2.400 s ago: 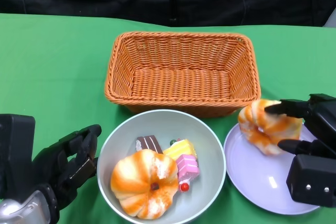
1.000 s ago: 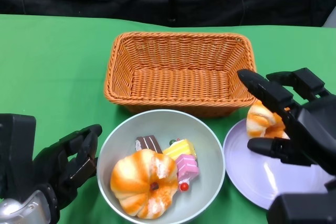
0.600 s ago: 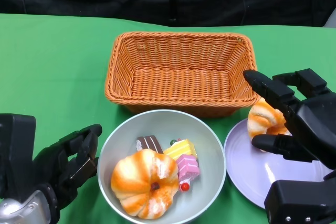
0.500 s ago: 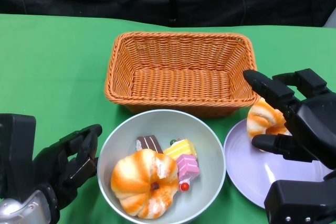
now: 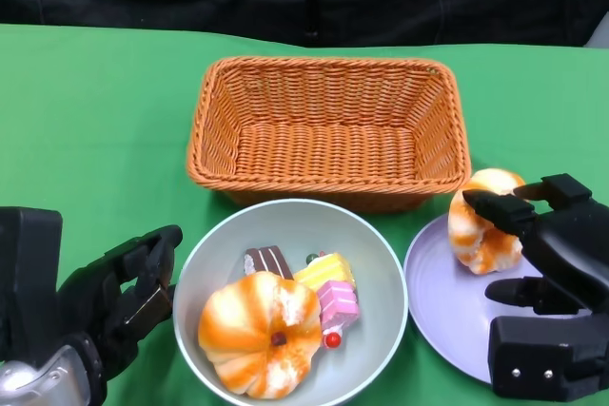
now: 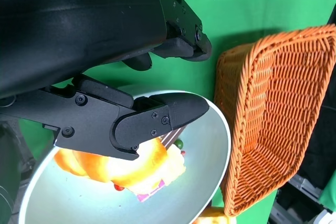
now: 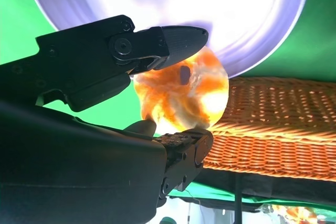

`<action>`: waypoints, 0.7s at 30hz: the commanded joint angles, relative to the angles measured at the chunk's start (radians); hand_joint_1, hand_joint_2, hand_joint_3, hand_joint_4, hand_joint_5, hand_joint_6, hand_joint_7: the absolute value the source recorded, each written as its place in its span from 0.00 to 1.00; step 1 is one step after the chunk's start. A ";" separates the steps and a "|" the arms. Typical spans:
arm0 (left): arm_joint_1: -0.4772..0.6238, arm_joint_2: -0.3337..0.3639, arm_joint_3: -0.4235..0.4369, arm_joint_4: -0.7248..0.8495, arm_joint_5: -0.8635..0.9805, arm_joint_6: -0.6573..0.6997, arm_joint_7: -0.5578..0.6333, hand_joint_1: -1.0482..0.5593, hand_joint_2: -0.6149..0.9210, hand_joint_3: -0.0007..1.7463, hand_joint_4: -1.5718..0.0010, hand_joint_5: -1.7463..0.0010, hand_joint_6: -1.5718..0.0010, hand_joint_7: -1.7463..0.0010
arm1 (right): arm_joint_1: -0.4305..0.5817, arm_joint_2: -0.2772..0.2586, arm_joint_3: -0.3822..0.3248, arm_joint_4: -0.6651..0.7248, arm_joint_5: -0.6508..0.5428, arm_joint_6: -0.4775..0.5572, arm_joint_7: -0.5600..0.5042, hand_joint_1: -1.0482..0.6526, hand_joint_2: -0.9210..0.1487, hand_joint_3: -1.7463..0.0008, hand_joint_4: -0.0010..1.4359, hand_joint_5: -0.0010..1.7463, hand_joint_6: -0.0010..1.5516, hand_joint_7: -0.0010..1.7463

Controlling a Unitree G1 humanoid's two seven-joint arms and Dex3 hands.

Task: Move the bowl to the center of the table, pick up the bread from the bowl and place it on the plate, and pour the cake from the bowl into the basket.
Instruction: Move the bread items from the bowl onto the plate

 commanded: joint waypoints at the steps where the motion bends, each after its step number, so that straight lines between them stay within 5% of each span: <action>1: -0.002 0.014 0.007 -0.010 0.002 0.005 0.005 0.29 1.00 0.38 1.00 0.47 0.76 0.99 | -0.004 -0.023 0.001 0.004 0.012 0.000 -0.005 0.21 0.00 0.85 0.00 0.38 0.17 0.02; 9: -0.003 0.012 0.009 -0.010 0.002 0.005 0.008 0.29 1.00 0.38 1.00 0.47 0.75 0.99 | 0.009 -0.044 0.012 -0.038 0.007 0.009 0.044 0.20 0.00 0.83 0.01 0.37 0.19 0.02; 18: -0.003 0.008 0.009 -0.014 0.000 0.011 0.012 0.29 1.00 0.38 1.00 0.46 0.76 0.99 | 0.066 -0.123 0.022 -0.212 -0.011 0.050 0.233 0.19 0.00 0.78 0.20 0.44 0.39 0.09; 21: -0.004 0.007 0.010 -0.016 0.000 0.017 0.016 0.29 1.00 0.38 1.00 0.46 0.76 0.99 | 0.093 -0.138 0.017 -0.267 0.006 0.053 0.279 0.19 0.00 0.79 0.28 0.38 0.45 0.07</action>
